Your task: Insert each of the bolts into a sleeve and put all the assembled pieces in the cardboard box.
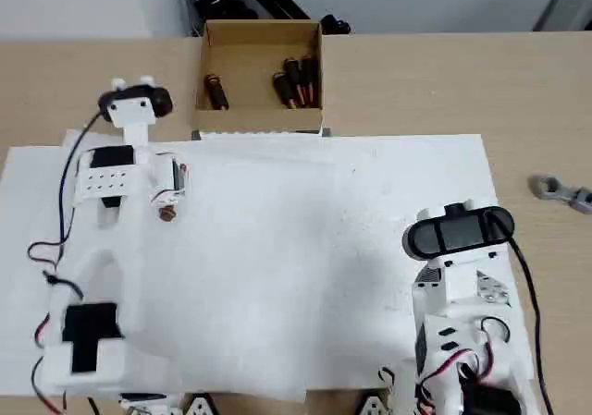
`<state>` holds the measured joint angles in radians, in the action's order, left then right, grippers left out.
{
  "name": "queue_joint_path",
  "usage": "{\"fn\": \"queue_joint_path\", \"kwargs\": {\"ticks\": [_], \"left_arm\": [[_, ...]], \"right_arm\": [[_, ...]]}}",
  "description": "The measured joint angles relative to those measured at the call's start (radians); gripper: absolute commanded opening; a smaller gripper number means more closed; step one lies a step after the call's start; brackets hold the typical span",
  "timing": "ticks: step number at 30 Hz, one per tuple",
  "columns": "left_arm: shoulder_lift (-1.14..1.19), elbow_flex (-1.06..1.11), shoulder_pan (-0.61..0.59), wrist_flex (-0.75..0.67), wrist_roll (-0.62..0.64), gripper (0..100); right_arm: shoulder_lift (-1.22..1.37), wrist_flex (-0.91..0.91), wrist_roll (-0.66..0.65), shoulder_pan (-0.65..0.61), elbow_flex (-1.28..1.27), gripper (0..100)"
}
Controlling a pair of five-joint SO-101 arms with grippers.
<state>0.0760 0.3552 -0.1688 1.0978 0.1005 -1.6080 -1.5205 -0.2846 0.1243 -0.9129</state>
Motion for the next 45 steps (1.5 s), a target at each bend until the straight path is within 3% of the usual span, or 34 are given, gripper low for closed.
{"fn": "queue_joint_path", "kwargs": {"ticks": [10, 13, 21, 27, 31, 39, 42, 45], "left_arm": [[0.158, -0.038, -0.008, -0.075, -0.009, 9], [0.187, -0.071, -0.008, -0.074, -0.009, 1], [0.229, -0.137, -0.003, -0.006, -0.035, 0], [0.176, -0.124, -0.009, 0.058, -0.127, 0], [0.021, -0.12, 0.0, 0.181, -0.265, 0], [-0.407, -0.121, 0.075, 0.5, -0.686, 0], [-0.451, -0.121, 0.084, 0.608, -0.888, 0], [-0.451, -0.121, 0.069, 0.623, -1.059, 0]], "right_arm": [[0.0, 0.0, 0.0, 0.0, 0.0, 0.5], [0.0, 0.0, 0.0, 0.0, 0.0, 0.5], [0.0, 0.0, 0.0, 0.0, 0.0, 0.5], [0.0, 0.0, 0.0, 0.0, 0.0, 0.5], [0.0, 0.0, 0.0, 0.0, 0.0, 0.5], [0.0, 0.0, 0.0, 0.0, 0.0, 0.5], [0.0, 0.0, 0.0, 0.0, 0.0, 0.5], [0.0, 0.0, 0.0, 0.0, 0.0, 0.5]]}}
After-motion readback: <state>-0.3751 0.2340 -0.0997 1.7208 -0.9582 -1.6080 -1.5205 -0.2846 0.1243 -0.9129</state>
